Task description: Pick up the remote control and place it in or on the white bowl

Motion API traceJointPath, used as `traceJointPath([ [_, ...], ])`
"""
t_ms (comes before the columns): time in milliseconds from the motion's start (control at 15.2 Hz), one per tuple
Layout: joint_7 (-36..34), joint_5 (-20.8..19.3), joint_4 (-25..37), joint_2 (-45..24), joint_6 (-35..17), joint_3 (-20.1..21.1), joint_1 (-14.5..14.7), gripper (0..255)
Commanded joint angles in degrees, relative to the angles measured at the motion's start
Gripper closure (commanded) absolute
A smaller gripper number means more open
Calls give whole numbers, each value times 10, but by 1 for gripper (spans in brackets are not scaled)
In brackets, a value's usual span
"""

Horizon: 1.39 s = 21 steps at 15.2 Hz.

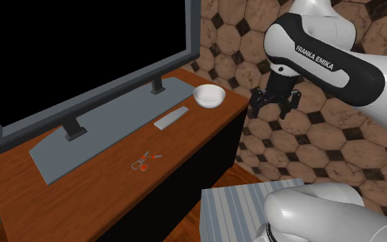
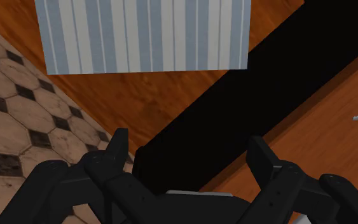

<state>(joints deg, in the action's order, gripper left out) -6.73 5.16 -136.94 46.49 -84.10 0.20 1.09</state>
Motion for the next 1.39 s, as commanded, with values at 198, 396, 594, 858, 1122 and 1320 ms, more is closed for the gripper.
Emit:
traceJointPath([
  [198, -61, 30, -11, -20, -40, 42, 2, 0],
  [396, -121, 56, -13, -50, -82, 84, 4, 0],
  [594, -180, 77, -7, -89, -125, 125, 3, 0],
  [858, -259, 92, 14, -153, -182, 178, -2, 0],
  [1122, -341, 89, 49, -230, -235, 229, -12, 0],
  [1320, -407, 72, 84, -295, -271, 265, -22, 0],
])
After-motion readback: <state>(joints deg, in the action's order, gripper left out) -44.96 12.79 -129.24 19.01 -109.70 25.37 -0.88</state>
